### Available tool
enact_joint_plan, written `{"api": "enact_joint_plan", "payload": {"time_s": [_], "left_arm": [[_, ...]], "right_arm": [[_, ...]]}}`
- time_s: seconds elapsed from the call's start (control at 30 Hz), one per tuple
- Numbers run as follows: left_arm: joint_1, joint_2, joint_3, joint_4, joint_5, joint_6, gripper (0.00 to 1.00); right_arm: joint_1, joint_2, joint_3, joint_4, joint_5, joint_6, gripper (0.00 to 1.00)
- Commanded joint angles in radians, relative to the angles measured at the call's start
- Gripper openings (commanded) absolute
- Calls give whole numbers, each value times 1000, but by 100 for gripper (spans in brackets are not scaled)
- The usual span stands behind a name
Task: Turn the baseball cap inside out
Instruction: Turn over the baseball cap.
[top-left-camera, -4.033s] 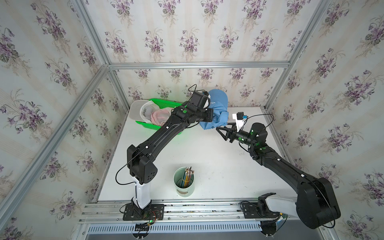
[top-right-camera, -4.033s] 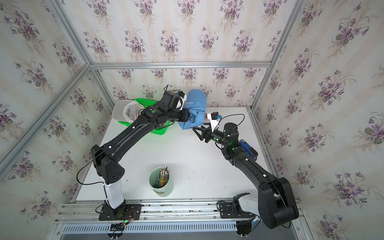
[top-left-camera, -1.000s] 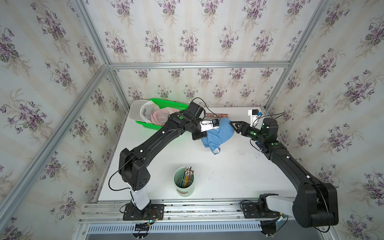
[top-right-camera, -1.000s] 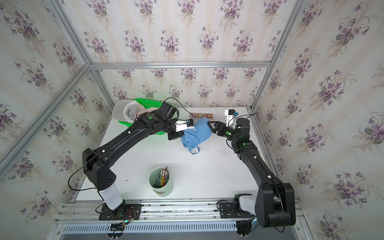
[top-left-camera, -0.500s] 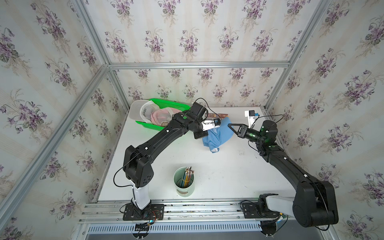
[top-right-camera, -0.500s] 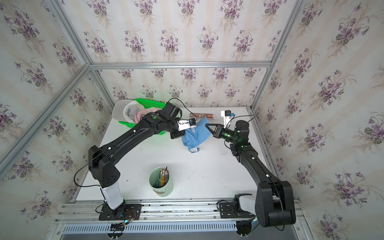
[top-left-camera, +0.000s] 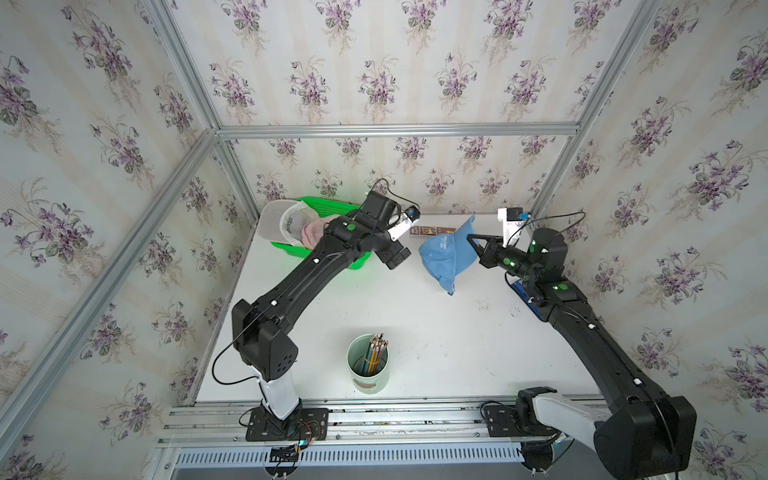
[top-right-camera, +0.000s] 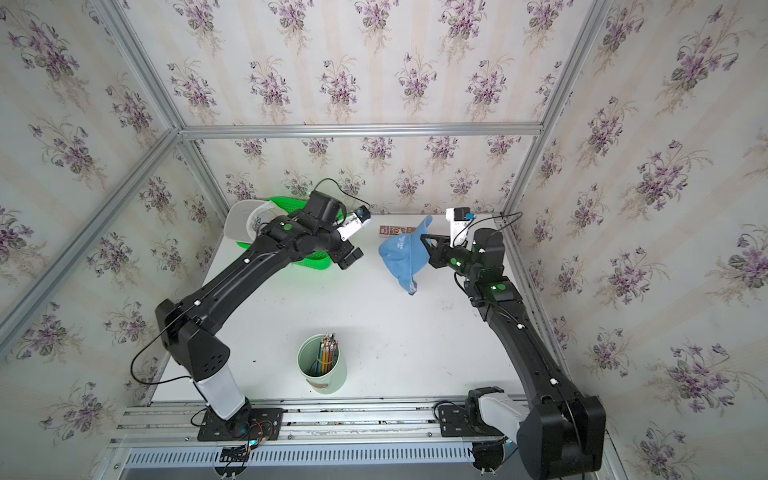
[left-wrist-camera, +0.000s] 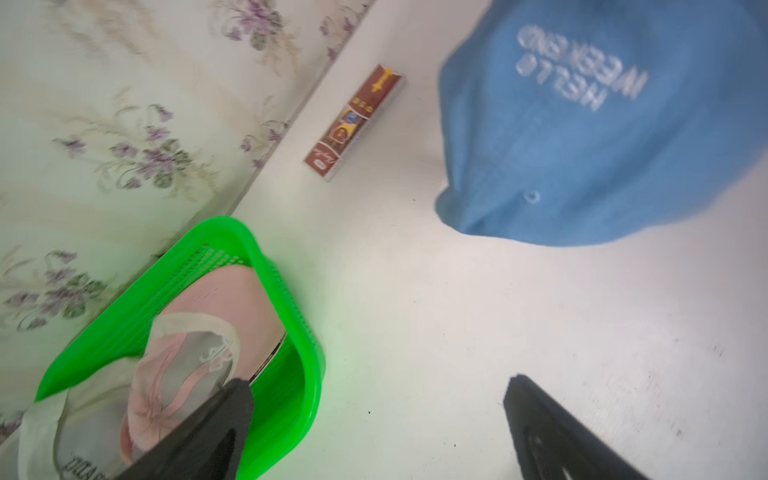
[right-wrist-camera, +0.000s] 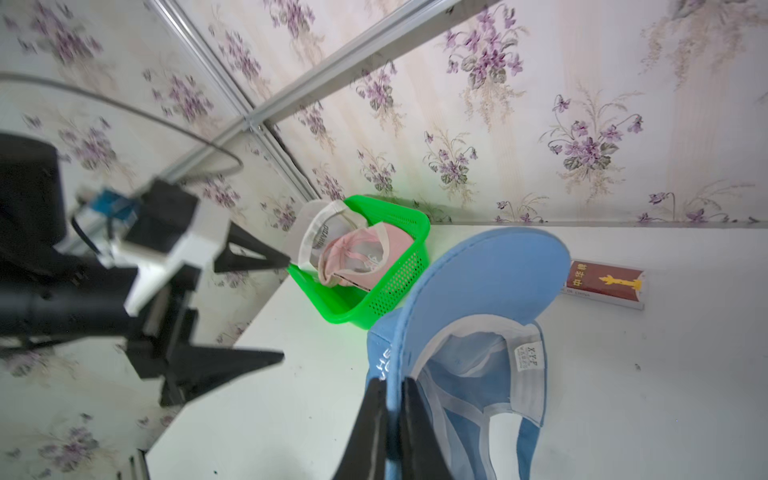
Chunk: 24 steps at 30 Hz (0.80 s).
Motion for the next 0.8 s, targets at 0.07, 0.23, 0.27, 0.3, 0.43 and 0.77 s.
{"api": "enact_joint_plan", "payload": {"time_s": [0.07, 0.23, 0.27, 0.3, 0.43, 0.77], "left_arm": [[7, -64, 56, 72, 93, -272, 99], [57, -53, 119, 75, 222, -447, 99], [71, -39, 136, 58, 240, -477, 99], [92, -20, 162, 26, 273, -505, 99], [138, 51, 236, -91, 404, -618, 99], [70, 123, 262, -219, 309, -621, 83]], "right_arm": [[223, 74, 100, -186, 322, -266, 0], [355, 101, 72, -161, 474, -357, 0], [370, 100, 63, -158, 488, -379, 0], [389, 93, 45, -141, 507, -407, 0], [466, 60, -28, -52, 578, -510, 0], [605, 154, -1, 10, 732, -639, 0]]}}
